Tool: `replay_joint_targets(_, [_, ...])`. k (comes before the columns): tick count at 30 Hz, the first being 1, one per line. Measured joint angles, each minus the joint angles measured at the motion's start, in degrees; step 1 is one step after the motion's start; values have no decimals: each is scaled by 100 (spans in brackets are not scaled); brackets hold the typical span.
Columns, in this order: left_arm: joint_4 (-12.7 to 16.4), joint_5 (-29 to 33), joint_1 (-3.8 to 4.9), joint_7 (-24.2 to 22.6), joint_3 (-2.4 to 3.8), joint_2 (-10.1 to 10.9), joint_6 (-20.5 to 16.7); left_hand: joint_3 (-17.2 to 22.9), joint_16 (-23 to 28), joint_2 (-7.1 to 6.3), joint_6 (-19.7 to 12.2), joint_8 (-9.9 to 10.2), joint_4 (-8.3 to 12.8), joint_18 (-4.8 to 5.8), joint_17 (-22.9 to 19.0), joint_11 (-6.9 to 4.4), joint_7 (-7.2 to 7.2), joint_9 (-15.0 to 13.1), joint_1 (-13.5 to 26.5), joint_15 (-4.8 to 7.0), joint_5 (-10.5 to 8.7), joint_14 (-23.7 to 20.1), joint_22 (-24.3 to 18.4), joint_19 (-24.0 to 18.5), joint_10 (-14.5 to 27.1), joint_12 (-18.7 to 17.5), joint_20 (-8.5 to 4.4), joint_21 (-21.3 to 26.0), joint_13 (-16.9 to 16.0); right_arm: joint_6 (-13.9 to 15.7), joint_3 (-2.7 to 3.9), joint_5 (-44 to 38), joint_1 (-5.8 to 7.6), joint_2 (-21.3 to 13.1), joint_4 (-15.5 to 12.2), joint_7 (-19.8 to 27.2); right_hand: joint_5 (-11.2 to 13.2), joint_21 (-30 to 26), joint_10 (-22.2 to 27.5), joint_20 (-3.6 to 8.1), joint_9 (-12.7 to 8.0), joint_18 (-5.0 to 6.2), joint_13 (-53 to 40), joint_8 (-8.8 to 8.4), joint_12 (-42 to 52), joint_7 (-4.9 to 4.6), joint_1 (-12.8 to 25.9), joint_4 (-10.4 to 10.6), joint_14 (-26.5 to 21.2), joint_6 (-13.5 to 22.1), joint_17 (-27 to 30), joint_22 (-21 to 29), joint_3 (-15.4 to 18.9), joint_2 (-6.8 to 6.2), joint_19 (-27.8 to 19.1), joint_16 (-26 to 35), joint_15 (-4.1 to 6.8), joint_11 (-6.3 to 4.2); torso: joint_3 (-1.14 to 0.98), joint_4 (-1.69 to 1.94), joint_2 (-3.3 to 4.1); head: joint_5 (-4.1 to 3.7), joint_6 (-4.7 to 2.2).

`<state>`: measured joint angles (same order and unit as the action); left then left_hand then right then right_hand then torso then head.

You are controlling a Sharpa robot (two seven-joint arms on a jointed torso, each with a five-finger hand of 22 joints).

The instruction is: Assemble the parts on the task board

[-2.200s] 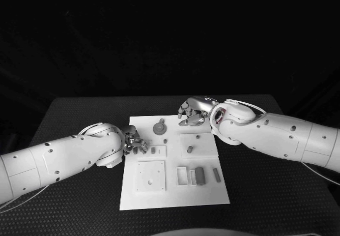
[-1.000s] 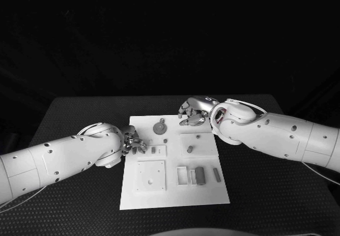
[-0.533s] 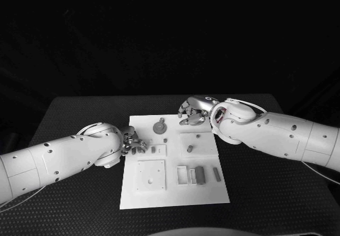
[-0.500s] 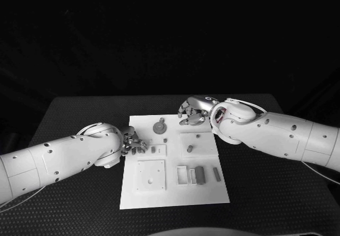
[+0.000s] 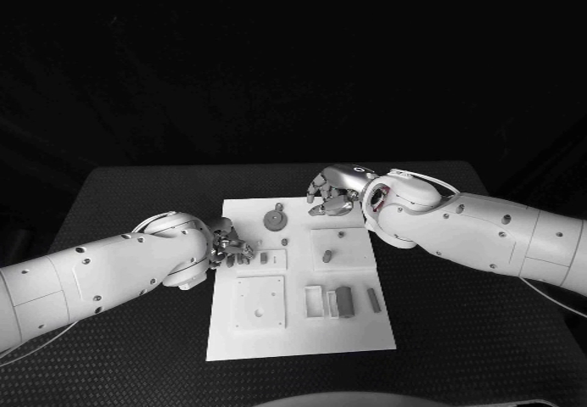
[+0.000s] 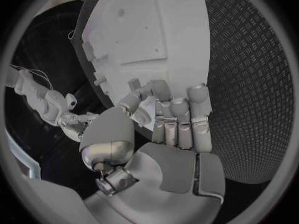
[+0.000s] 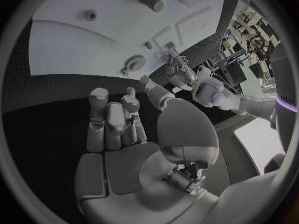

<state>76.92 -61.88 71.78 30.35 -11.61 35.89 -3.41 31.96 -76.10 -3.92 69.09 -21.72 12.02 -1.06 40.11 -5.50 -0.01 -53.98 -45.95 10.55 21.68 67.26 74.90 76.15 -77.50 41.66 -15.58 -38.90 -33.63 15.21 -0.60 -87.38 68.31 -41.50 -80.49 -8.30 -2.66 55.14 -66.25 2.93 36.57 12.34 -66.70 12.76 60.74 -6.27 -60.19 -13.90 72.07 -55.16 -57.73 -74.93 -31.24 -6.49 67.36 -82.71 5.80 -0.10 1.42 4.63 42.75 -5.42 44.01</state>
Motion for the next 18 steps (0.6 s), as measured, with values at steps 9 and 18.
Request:
replay_joint_targets(9, [-15,-5,-5,-2,-5,-18,0,11,-23,-46,0,-1,-53,-1,29,-1,0,-49,40,1,-323,-1,5,0,-1,27,1,-44,-36,-4,0,1,0,4,2,0,0,0,0,1,0,0,0,0,0,1,0,0,0,1,1,0,0,0,1,0,0,0,0,2,0,-7,4])
replay_joint_targets(18, [-24,-9,-13,9,-12,-34,33,20,-24,-144,22,-3,-154,-29,55,-1,0,-93,81,32,-580,-33,4,0,-1,48,1,-84,-62,-13,0,1,0,7,9,0,0,0,0,4,-1,0,0,0,0,9,0,0,0,9,1,0,0,0,5,0,0,0,-2,1,-1,-27,4])
